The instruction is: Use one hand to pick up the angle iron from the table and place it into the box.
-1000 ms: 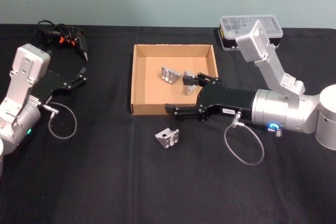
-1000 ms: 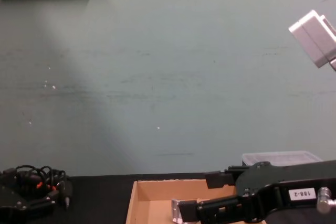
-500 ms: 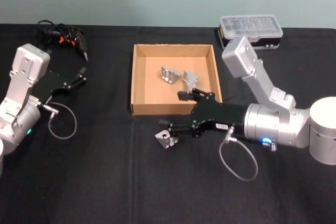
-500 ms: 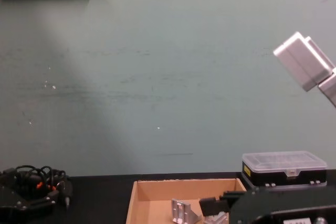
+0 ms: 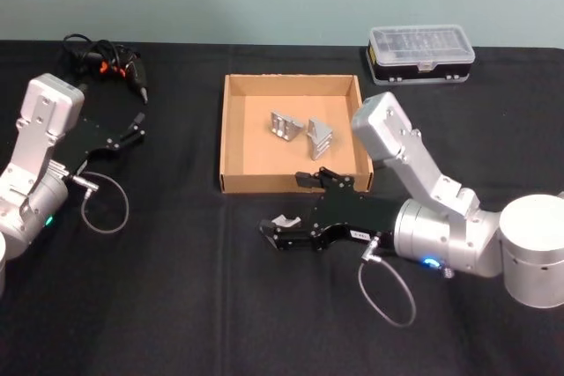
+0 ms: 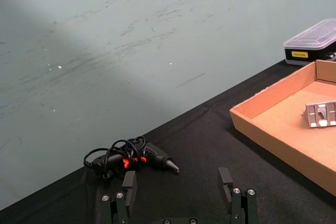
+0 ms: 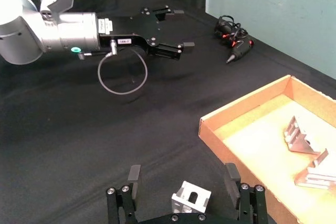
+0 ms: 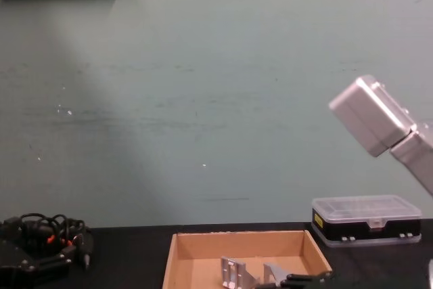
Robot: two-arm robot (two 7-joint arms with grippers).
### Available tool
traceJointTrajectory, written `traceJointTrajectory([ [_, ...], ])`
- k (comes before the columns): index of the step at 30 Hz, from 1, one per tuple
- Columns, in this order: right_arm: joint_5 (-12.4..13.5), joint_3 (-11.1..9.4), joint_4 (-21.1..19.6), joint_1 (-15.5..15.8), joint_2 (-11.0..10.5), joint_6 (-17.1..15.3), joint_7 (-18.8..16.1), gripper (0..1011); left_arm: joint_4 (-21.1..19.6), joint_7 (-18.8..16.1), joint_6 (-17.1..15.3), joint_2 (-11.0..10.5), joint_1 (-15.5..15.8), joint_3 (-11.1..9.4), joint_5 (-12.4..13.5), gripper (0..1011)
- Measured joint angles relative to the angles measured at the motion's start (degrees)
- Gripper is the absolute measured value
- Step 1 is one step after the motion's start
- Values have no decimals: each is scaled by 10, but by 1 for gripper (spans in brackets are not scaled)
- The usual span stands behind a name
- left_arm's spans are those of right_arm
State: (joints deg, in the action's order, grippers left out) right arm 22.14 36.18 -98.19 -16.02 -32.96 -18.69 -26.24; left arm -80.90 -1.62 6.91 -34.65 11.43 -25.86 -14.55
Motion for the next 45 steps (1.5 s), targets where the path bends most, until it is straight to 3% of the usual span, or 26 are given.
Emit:
traceJointTrajectory([
  [7, -27, 2, -3, 12, 15, -13, 27, 1003, 0, 0, 0, 0, 0, 0, 0, 1011],
  [20, -48, -9, 9, 22, 60, -85, 73, 1003, 0, 0, 0, 0, 0, 0, 0, 1011],
  [40, -62, -19, 41, 19, 108, -164, 81, 1003, 0, 0, 0, 0, 0, 0, 0, 1011],
  [45, -68, -19, 48, 19, 116, -171, 81, 1002, 0, 0, 0, 0, 0, 0, 0, 1011],
])
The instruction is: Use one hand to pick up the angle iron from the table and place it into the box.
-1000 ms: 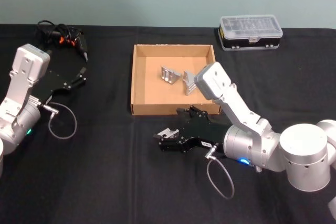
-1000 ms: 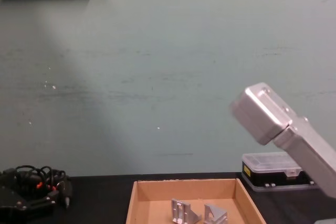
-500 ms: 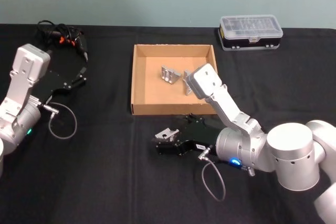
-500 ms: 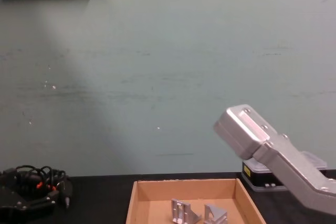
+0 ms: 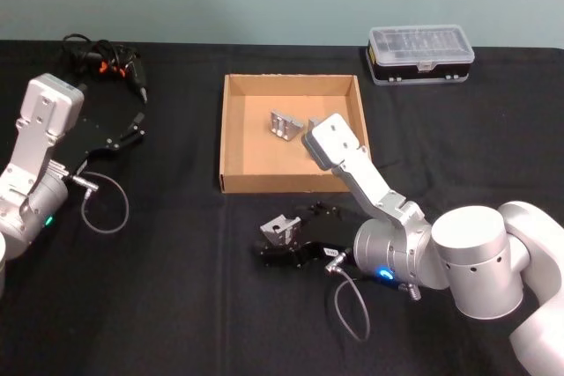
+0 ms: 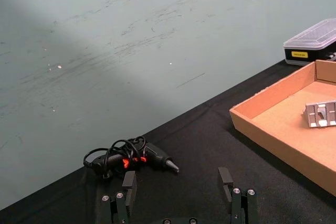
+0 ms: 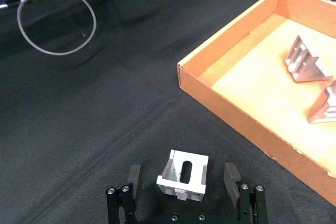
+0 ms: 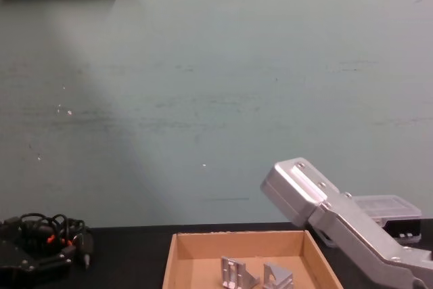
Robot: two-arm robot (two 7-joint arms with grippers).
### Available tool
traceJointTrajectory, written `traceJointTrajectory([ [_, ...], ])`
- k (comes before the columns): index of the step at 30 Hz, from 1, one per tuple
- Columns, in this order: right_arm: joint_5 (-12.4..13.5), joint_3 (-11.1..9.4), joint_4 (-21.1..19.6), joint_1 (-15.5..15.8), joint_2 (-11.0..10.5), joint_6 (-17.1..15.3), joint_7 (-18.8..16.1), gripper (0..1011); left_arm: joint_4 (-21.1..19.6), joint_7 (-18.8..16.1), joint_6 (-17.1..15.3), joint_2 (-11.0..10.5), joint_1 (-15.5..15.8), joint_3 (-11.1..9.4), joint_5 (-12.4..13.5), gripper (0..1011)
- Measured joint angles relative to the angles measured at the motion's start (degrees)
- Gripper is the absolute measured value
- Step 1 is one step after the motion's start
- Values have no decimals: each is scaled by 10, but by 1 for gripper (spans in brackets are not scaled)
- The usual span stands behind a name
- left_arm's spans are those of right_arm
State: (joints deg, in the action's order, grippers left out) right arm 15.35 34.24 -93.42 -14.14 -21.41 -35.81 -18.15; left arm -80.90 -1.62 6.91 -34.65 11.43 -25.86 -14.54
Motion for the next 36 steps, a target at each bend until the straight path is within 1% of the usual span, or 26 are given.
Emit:
traceJointTrajectory([
  [7, 0, 0, 0, 0, 0, -1, 0, 1003, 0, 0, 0, 0, 0, 0, 0, 1011],
  [8, 0, 0, 0, 0, 0, -1, 0, 970, 0, 0, 0, 0, 0, 0, 0, 1011],
  [9, 0, 0, 0, 0, -1, -1, 0, 964, 0, 0, 0, 0, 0, 0, 0, 1011],
  [11, 0, 0, 0, 0, -1, -1, 0, 908, 0, 0, 0, 0, 0, 0, 0, 1011],
  [14, 0, 0, -1, 0, -1, 0, 0, 862, 0, 0, 0, 0, 0, 0, 0, 1011],
  [15, 0, 0, -1, 0, -1, 0, 0, 812, 0, 0, 0, 0, 0, 0, 0, 1011],
  [17, 0, 0, -1, 0, -1, 0, 0, 751, 0, 0, 0, 0, 0, 0, 0, 1011],
  [18, 0, 0, -1, 0, -1, 0, 0, 734, 0, 0, 0, 0, 0, 0, 0, 1011],
  [19, 0, 0, -1, 0, -1, 0, 0, 692, 0, 0, 0, 0, 0, 0, 0, 1011],
  [20, 0, 0, -1, 0, -1, 0, 0, 681, 0, 0, 0, 0, 0, 0, 0, 1011],
  [21, 0, 0, -1, 0, -1, 0, 0, 629, 0, 0, 0, 0, 0, 0, 0, 1011],
  [22, 0, 0, -1, 0, -1, 0, 0, 609, 0, 0, 0, 0, 0, 0, 0, 1011],
  [23, 0, 1, -1, 0, -1, 0, 0, 551, 0, 0, 0, 0, 0, 0, 0, 1011],
  [26, 1, 0, -2, 0, -2, 0, 0, 490, 0, 0, 0, 0, 0, 0, 0, 1011],
  [34, 1, 1, -2, 0, -2, 1, 0, 483, 0, 0, 0, 0, 0, 0, 0, 1011],
  [36, 1, 0, -4, 0, -3, 4, -6, 483, 0, 0, 0, 0, 0, 0, 0, 1011],
])
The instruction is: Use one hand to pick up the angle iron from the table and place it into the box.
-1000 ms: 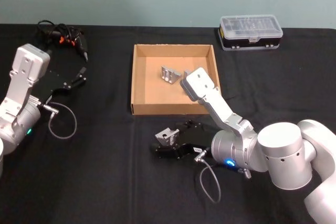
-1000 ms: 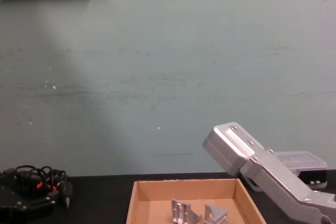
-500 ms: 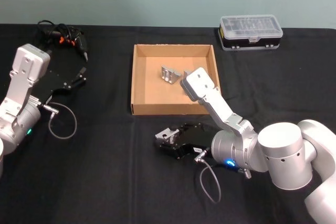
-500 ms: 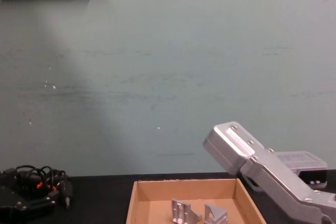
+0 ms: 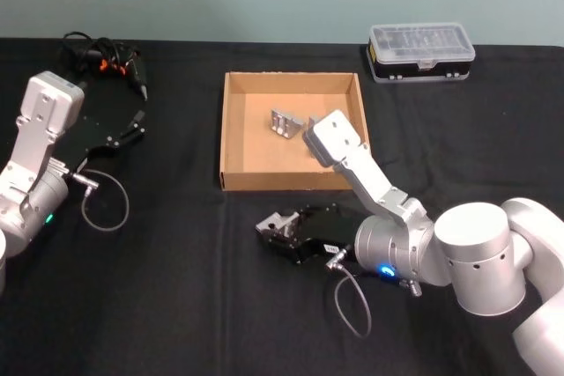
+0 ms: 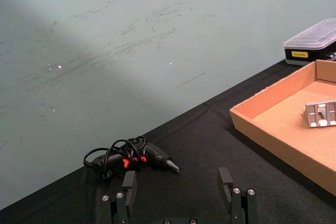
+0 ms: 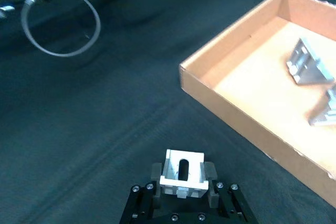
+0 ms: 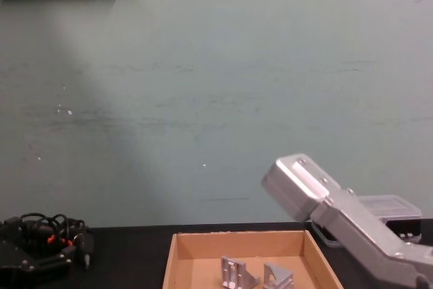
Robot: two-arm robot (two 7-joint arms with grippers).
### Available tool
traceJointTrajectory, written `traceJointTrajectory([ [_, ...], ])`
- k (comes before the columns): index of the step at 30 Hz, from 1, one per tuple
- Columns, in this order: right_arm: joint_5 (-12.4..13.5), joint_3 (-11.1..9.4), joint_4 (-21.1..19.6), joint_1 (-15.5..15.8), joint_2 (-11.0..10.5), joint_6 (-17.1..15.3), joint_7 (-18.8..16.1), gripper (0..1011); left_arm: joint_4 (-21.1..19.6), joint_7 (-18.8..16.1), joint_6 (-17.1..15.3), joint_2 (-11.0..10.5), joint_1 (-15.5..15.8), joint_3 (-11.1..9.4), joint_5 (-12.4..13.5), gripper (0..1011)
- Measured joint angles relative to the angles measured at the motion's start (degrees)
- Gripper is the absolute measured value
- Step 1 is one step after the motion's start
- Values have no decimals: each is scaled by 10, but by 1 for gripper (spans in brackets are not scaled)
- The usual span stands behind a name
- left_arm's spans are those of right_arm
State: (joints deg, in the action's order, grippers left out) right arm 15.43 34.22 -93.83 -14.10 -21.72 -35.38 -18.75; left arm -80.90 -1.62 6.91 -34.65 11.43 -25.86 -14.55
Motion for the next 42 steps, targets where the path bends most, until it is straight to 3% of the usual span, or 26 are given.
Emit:
traceJointTrajectory([
  [11, -11, -22, -33, -3, -8, 65, -32, 482, 0, 0, 0, 0, 0, 0, 0, 1011],
  [20, -20, -42, -24, -39, 3, 66, -33, 482, 0, 0, 0, 0, 0, 0, 0, 1011],
  [25, -30, -44, 16, -77, 20, 44, -33, 482, 0, 0, 0, 0, 0, 0, 0, 1011],
  [33, -55, -27, 83, -127, 53, -1, -31, 481, 0, 0, 0, 0, 0, 0, 0, 1011],
  [42, -78, -18, 154, -157, 87, -12, -27, 482, 0, 0, 0, 0, 0, 0, 0, 1011],
])
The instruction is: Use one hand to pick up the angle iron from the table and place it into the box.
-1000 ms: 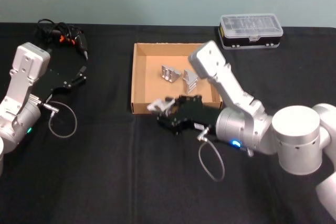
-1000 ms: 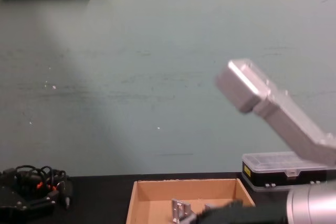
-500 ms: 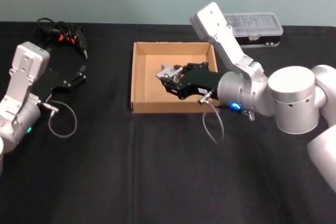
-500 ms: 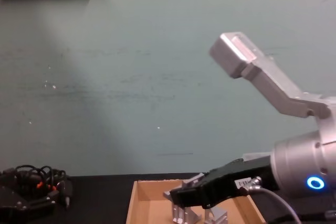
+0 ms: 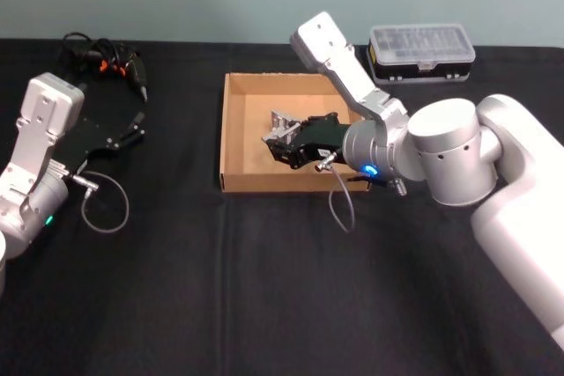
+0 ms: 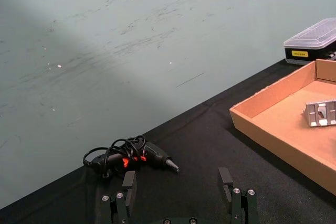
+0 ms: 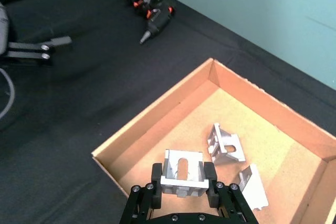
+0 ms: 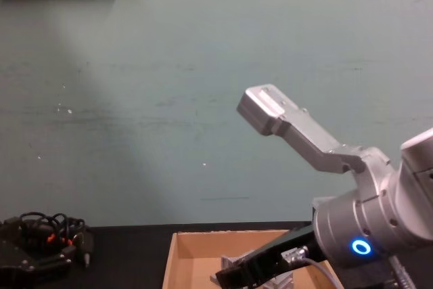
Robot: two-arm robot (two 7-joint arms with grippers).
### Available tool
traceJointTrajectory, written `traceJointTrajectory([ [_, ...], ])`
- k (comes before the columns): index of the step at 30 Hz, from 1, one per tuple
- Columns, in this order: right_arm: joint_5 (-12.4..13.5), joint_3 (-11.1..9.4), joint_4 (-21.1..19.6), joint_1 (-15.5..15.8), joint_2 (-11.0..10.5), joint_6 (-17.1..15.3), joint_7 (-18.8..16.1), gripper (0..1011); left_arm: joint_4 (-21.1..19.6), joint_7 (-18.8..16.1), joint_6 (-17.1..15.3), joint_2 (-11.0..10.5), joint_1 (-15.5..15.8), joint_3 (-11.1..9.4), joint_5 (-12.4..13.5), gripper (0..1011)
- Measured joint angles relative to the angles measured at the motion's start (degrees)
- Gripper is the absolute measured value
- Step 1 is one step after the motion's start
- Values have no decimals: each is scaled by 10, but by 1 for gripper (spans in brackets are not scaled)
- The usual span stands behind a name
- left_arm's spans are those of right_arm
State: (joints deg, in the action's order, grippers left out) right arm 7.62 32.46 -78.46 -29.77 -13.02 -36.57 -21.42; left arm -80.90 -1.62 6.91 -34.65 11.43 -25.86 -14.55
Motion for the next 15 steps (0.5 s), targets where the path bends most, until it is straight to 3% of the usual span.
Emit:
traceJointTrajectory([
  [4, -5, 1, 17, -6, 8, 0, 0, 481, 0, 0, 0, 0, 0, 0, 0, 1011],
  [12, -5, 1, 12, -4, 6, 1, 0, 484, 0, 0, 0, 0, 0, 0, 0, 1011],
  [15, -5, 1, 11, -4, 6, 1, 0, 567, 0, 0, 0, 0, 0, 0, 0, 1011],
])
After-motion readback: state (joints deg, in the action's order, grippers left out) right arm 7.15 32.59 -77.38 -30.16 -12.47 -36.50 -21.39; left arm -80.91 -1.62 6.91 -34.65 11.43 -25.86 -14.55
